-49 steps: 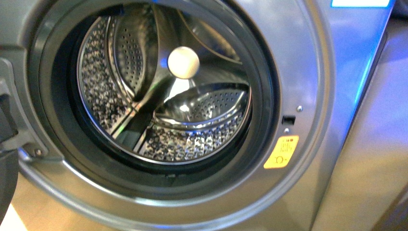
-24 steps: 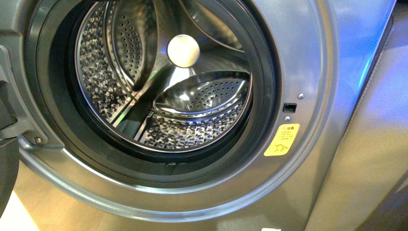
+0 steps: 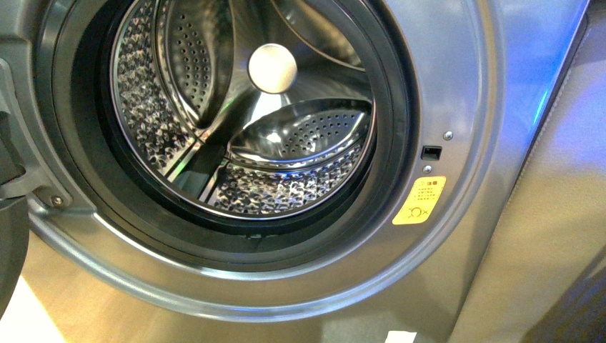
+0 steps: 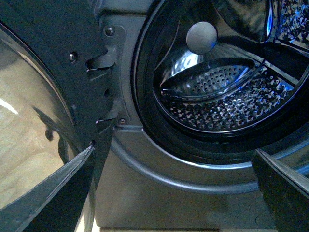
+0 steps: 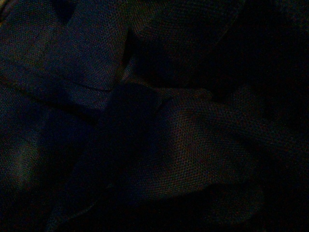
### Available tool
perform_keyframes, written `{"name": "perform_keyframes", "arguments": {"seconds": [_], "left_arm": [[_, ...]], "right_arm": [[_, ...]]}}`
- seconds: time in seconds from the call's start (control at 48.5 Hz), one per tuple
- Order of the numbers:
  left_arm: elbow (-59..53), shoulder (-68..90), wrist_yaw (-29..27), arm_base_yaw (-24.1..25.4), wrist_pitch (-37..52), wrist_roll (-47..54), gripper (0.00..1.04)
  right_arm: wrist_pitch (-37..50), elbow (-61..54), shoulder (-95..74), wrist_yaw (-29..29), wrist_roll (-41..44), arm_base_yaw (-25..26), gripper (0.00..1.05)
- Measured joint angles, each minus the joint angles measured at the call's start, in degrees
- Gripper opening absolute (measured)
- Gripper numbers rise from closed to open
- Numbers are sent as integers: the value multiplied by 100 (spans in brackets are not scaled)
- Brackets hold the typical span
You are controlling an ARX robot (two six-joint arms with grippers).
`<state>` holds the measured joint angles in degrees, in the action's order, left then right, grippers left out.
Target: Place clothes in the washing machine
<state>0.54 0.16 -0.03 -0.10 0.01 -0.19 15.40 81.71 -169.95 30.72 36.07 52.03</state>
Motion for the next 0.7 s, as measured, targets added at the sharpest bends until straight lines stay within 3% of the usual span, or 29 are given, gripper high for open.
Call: {"name": "perform_keyframes", "arguments": {"seconds": [0.041, 0.577, 0.7], "left_arm": [[0, 0, 0, 0, 0, 0, 98], [0, 0, 0, 0, 0, 0, 98], [0, 0, 0, 0, 0, 0, 98]], "right_arm": [[-7, -7, 0, 4, 17, 9, 97], [111, -55, 79, 22, -660, 170, 9], [245, -192, 214, 87, -866, 179, 7]]}}
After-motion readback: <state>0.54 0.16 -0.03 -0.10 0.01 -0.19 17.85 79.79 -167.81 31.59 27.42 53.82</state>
